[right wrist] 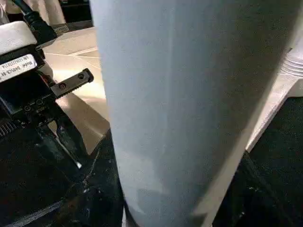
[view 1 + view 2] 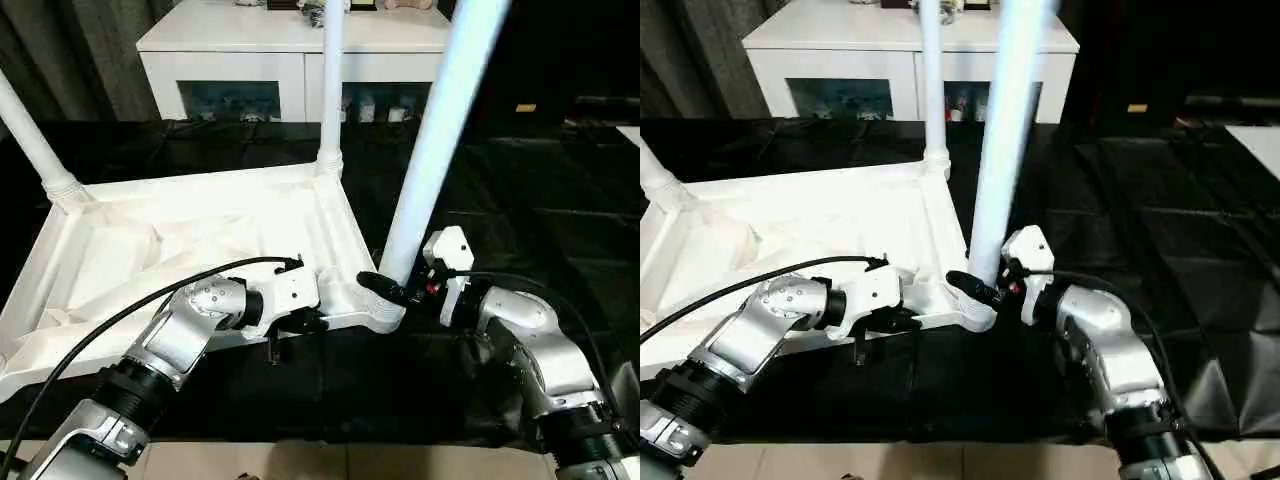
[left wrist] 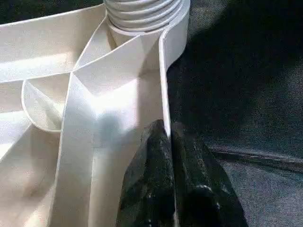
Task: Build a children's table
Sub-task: Rotate leg to tighten
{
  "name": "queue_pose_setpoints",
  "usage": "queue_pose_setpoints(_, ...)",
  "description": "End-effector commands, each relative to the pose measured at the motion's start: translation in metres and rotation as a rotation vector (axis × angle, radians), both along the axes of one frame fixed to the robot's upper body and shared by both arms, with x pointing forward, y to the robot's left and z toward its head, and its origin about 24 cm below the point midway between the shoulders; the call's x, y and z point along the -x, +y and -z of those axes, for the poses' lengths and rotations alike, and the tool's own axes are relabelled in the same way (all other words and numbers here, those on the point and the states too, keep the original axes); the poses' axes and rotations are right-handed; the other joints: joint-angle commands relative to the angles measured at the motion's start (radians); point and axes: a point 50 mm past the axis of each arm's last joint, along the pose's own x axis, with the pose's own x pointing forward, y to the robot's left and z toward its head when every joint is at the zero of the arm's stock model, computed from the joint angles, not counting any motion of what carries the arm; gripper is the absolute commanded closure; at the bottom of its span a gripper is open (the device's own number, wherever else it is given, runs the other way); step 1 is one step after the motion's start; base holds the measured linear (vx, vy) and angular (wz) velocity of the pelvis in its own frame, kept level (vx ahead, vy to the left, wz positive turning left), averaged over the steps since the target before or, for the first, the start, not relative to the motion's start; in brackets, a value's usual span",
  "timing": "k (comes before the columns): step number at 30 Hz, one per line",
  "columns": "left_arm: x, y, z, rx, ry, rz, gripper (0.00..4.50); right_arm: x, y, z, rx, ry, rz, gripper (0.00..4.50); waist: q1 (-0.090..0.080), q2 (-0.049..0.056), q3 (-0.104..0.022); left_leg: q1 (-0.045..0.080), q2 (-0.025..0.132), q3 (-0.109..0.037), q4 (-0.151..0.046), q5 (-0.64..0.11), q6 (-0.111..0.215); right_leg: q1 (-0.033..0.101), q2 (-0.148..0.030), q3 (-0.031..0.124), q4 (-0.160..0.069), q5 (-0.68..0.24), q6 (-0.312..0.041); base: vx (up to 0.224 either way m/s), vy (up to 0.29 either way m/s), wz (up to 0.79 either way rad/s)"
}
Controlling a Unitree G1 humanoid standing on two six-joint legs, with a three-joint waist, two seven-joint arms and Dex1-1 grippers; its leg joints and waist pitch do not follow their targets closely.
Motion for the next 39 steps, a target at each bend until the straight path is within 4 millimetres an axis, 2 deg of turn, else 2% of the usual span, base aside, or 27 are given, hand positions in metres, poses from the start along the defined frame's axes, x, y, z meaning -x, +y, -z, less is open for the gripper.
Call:
queue_pose_setpoints(1, -0.007, 0.009, -0.003, -0.048, -0.041, -0.052, 4.5, 0.015, 0.005, 0.036, 0.041, 0.2, -0.046, 2.65, -0.001, -0.005, -0.036, 0.018, 0.049, -0.031, -0.092, -0.447, -0.029, 0.011, -0.051, 0.035, -0.096, -0.42, -0.153, 0.0, 0.0, 0.0)
queue_pose_setpoints(3, -0.007, 0.01, -0.003, -0.047, -0.042, -0.054, 4.5, 0.007, -0.001, 0.036, 0.02, 0.212, 0.005, 2.65, -0.002, -0.003, -0.033, 0.02, 0.048, -0.034, -0.092, -0.469, -0.034, 0.009, -0.054, 0.034, -0.102, -0.474, -0.141, 0.0, 0.0, 0.0)
queue_pose_setpoints(8, -0.008, 0.011, -0.003, -0.049, -0.047, -0.056, 4.5, 0.007, -0.003, 0.035, 0.026, 0.216, -0.001, 2.65, -0.006, -0.006, -0.032, 0.022, 0.048, -0.037, -0.093, -0.497, -0.04, 0.005, -0.054, 0.033, -0.108, -0.534, -0.116, 0.0, 0.0, 0.0)
queue_pose_setpoints(12, -0.008, 0.013, -0.003, -0.052, -0.051, -0.061, 4.5, 0.011, -0.002, 0.037, 0.032, 0.218, -0.011, 2.65, -0.004, -0.003, -0.035, 0.021, 0.05, -0.034, -0.096, -0.468, -0.038, 0.008, -0.05, 0.033, -0.104, -0.447, -0.135, 0.0, 0.0, 0.0)
queue_pose_setpoints(15, -0.009, 0.015, -0.001, -0.056, -0.046, -0.084, 4.5, 0.011, -0.001, 0.039, 0.04, 0.213, 0.007, 2.65, -0.005, -0.002, -0.035, 0.02, 0.049, -0.033, -0.096, -0.473, -0.04, 0.009, -0.05, 0.034, -0.102, -0.43, -0.149, 0.0, 0.0, 0.0)
queue_pose_setpoints(17, -0.014, 0.018, 0.001, -0.051, -0.048, -0.159, 4.5, 0.002, -0.004, 0.043, 0.068, 0.191, 0.128, 2.65, -0.006, -0.002, -0.033, 0.022, 0.047, -0.033, -0.096, -0.487, -0.042, 0.006, -0.05, 0.033, -0.105, -0.46, -0.144, 0.0, 0.0, 0.0)
queue_pose_setpoints(18, -0.021, 0.02, 0.004, -0.054, -0.056, -0.257, 4.5, -0.012, -0.011, 0.047, 0.09, 0.18, 0.326, 2.65, -0.014, 0.005, -0.03, 0.024, 0.044, -0.031, -0.094, -0.497, -0.058, -0.004, -0.053, 0.034, -0.108, -0.489, -0.143, 0.0, 0.0, 0.0)
queue_pose_setpoints(19, -0.024, 0.02, 0.006, -0.06, -0.06, -0.31, 4.5, -0.019, -0.014, 0.05, 0.101, 0.181, 0.435, 2.65, -0.023, 0.001, -0.025, 0.033, 0.037, -0.038, -0.09, -0.547, -0.071, -0.009, -0.05, 0.022, -0.119, -0.591, -0.119, -0.056, -0.004, -0.04)
queue_pose_setpoints(20, -0.024, 0.02, 0.006, -0.06, -0.06, -0.31, 4.5, -0.019, -0.014, 0.05, 0.101, 0.181, 0.435, 2.65, -0.023, 0.001, -0.025, 0.033, 0.037, -0.038, -0.09, -0.547, -0.071, -0.009, -0.05, 0.022, -0.119, -0.591, -0.119, -0.06, 0.01, -0.09)
queue_pose_setpoints(21, -0.026, 0.019, 0.008, -0.058, -0.061, -0.344, 4.5, -0.023, -0.016, 0.052, 0.117, 0.178, 0.494, 2.65, -0.029, 0.001, -0.03, 0.03, 0.038, -0.049, -0.093, -0.562, -0.064, 0.005, -0.055, 0.015, -0.125, -0.648, -0.078, -0.06, 0.01, -0.09)
queue_pose_setpoints(22, -0.03, 0.011, 0.01, -0.046, -0.054, -0.413, 4.5, -0.031, -0.018, 0.054, 0.146, 0.179, 0.625, 2.65, -0.031, 0.009, -0.032, 0.02, 0.044, -0.053, -0.102, -0.545, -0.065, 0.012, -0.056, 0.017, -0.12, -0.595, -0.081, 0.0, 0.0, 0.0)
queue_pose_setpoints(23, -0.031, 0.01, 0.01, -0.044, -0.053, -0.42, 4.5, -0.032, -0.018, 0.054, 0.148, 0.179, 0.638, 2.65, -0.034, 0.013, -0.031, 0.022, 0.045, -0.055, -0.105, -0.556, -0.074, 0.009, -0.054, 0.014, -0.117, -0.569, -0.092, 0.0, 0.0, 0.0)
queue_pose_setpoints(24, -0.033, 0.002, 0.011, -0.027, -0.044, -0.457, 4.5, -0.039, -0.018, 0.054, 0.163, 0.178, 0.723, 2.65, -0.041, 0.006, -0.03, 0.02, 0.043, -0.056, -0.107, -0.569, -0.079, 0.01, -0.049, 0.011, -0.118, -0.553, -0.098, 0.0, 0.0, 0.0)
queue_pose_setpoints(25, -0.034, -0.009, 0.012, -0.015, -0.031, -0.498, 4.5, -0.046, -0.017, 0.054, 0.159, 0.19, 0.818, 2.65, -0.049, 0.011, -0.026, 0.032, 0.039, -0.059, -0.105, -0.64, -0.092, 0.001, -0.046, 0.004, -0.123, -0.568, -0.102, -0.057, 0.044, -0.11)
queue_pose_setpoints(26, -0.034, -0.009, 0.012, -0.015, -0.031, -0.498, 4.5, -0.046, -0.017, 0.054, 0.159, 0.19, 0.818, 2.65, -0.052, 0.012, -0.026, 0.041, 0.037, -0.062, -0.103, -0.668, -0.089, -0.003, -0.045, -0.002, -0.131, -0.575, -0.098, -0.055, 0.045, -0.06)
queue_pose_setpoints(27, -0.035, -0.016, 0.012, -0.009, -0.024, -0.52, 4.5, -0.05, -0.016, 0.053, 0.152, 0.202, 0.873, 2.65, -0.065, 0.017, -0.026, 0.04, 0.039, -0.065, -0.109, -0.706, -0.073, 0.008, -0.041, -0.013, -0.136, -0.532, -0.094, -0.055, 0.045, -0.06)
queue_pose_setpoints(29, -0.035, -0.037, 0.01, 0.023, -0.01, -0.556, 4.5, -0.058, -0.011, 0.05, 0.155, 0.205, 0.95, 2.65, -0.066, 0.012, -0.027, 0.037, 0.044, -0.067, -0.118, -0.72, -0.072, 0.017, -0.044, -0.017, -0.131, -0.471, -0.107, -0.012, 0.026, -0.05)
queue_pose_setpoints(30, -0.033, -0.053, 0.008, 0.062, 0.02, -0.556, 4.5, -0.061, -0.007, 0.049, 0.15, 0.216, 0.998, 2.65, -0.071, 0.014, -0.026, 0.04, 0.042, -0.063, -0.113, -0.719, -0.075, 0.012, -0.049, -0.016, -0.134, -0.463, -0.121, 0.0, 0.0, 0.0)
queue_pose_setpoints(32, -0.031, -0.064, 0.006, 0.088, 0.042, -0.556, 4.5, -0.063, -0.005, 0.049, 0.148, 0.225, 1.036, 2.65, -0.07, 0.013, -0.024, 0.05, 0.037, -0.06, -0.107, -0.726, -0.071, 0.004, -0.048, -0.021, -0.145, -0.492, -0.111, 0.0, 0.0, 0.0)
queue_pose_setpoints(33, -0.031, -0.072, 0.004, 0.096, 0.038, -0.557, 4.5, -0.065, -0.001, 0.048, 0.15, 0.225, 1.057, 2.65, -0.078, 0.003, -0.021, 0.048, 0.033, -0.061, -0.103, -0.729, -0.054, 0.004, -0.049, -0.031, -0.152, -0.538, -0.091, 0.0, 0.0, 0.0)
queue_pose_setpoints(36, -0.032, -0.078, 0.002, 0.101, 0.027, -0.565, 4.5, -0.068, 0.004, 0.047, 0.156, 0.218, 1.07, 2.65, -0.079, 0.006, -0.024, 0.046, 0.032, -0.062, -0.102, -0.72, -0.046, 0.006, -0.052, -0.031, -0.156, -0.546, -0.077, 0.0, 0.0, 0.0)
queue_pose_setpoints(37, -0.033, -0.078, 0.002, 0.103, 0.021, -0.576, 4.5, -0.068, 0.005, 0.046, 0.161, 0.208, 1.068, 2.65, -0.08, -0.004, -0.024, 0.04, 0.032, -0.061, -0.103, -0.7, -0.041, 0.009, -0.054, -0.029, -0.155, -0.542, -0.079, 0.0, 0.0, 0.0)
queue_pose_setpoints(39, -0.033, -0.076, 0.002, 0.104, 0.019, -0.585, 4.5, -0.068, 0.007, 0.046, 0.162, 0.206, 1.06, 2.65, -0.074, -0.002, -0.026, 0.036, 0.032, -0.06, -0.102, -0.665, -0.035, 0.009, -0.059, -0.021, -0.151, -0.536, -0.087, 0.0, 0.0, 0.0)
